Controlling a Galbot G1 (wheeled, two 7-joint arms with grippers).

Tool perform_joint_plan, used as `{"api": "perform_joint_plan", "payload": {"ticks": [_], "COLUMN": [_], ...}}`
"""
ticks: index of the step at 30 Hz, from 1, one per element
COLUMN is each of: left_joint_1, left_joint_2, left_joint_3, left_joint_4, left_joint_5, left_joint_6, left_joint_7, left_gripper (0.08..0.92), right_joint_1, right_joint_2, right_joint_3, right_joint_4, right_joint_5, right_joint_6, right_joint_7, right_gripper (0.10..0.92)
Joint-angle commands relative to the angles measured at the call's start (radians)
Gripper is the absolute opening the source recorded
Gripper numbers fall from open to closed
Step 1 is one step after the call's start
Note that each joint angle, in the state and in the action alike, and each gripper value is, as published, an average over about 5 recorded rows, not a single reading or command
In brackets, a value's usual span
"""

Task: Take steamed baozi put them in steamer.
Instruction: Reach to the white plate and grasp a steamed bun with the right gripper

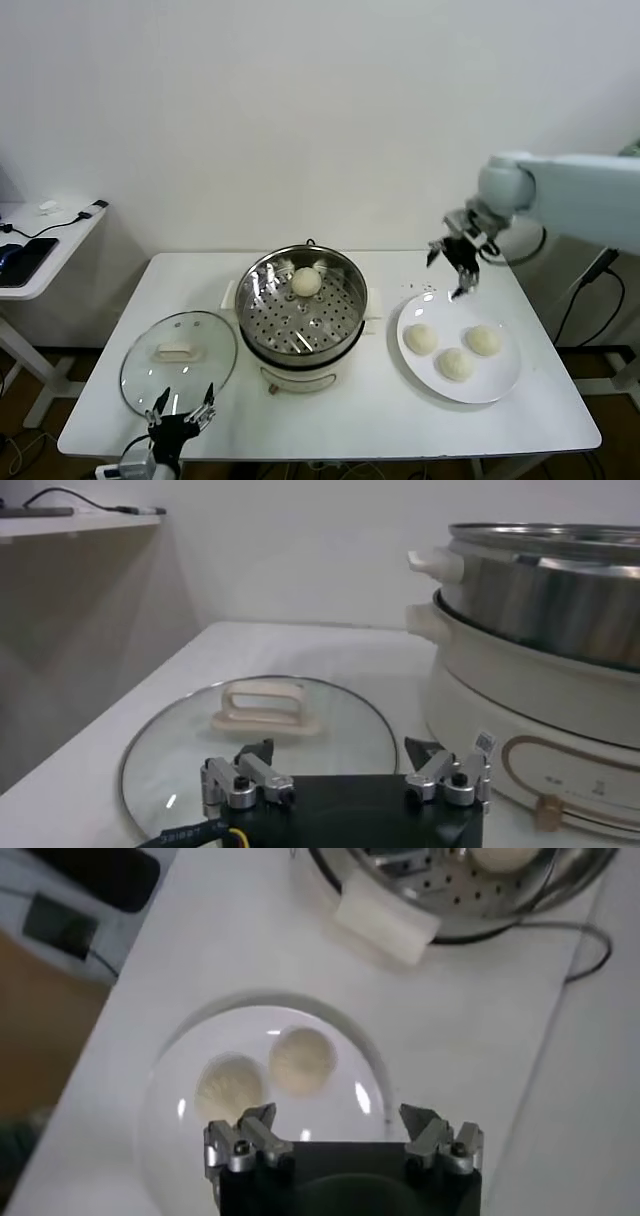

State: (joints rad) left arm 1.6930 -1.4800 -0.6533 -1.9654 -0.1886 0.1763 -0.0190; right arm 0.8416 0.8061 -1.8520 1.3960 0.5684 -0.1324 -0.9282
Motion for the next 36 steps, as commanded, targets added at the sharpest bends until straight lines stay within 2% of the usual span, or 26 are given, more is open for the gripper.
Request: {"api": "perform_joint_plan", "payload": {"ticks": [1, 10, 19, 28, 36], "left_joint_1": [0.003, 0.017, 0.013, 0.010, 0.012], "left_joint_2": [-0.001, 0.000, 0.000, -0.001, -0.002], "left_joint_3": [-0.001, 0.008, 0.011, 0.011, 0.011], "left_joint_4": [0.002, 0.013, 0.018, 0.026, 0.022], "left_joint_5": [0.000, 0.009, 0.012, 0.012, 0.016], "left_joint_6": [-0.002, -0.012, -0.012, -0.010, -0.007], "left_joint_7": [0.000, -0.001, 0.000, -0.001, -0.002], "left_gripper": [0.823, 0.823, 0.823, 0.823, 0.823], "right_joint_1": [-0.164, -0.416, -0.511, -0.521, -0.517], "right_joint_2": [-0.102, -0.011, 0.074, 0.099, 0.106], "right_joint_3": [0.042, 0.260, 0.365, 0.374, 0.372], "right_joint_4": [0.059, -0.112, -0.254, -0.282, -0.287], "right_joint_5": [0.058, -0.008, -0.059, -0.061, -0.079], "right_joint_6": [-0.200, -0.220, -0.214, -0.208, -0.208], "right_joint_7": [0.066, 0.117, 0.139, 0.113, 0.097], "right_gripper": [0.823, 0.823, 0.823, 0.812, 0.729]}}
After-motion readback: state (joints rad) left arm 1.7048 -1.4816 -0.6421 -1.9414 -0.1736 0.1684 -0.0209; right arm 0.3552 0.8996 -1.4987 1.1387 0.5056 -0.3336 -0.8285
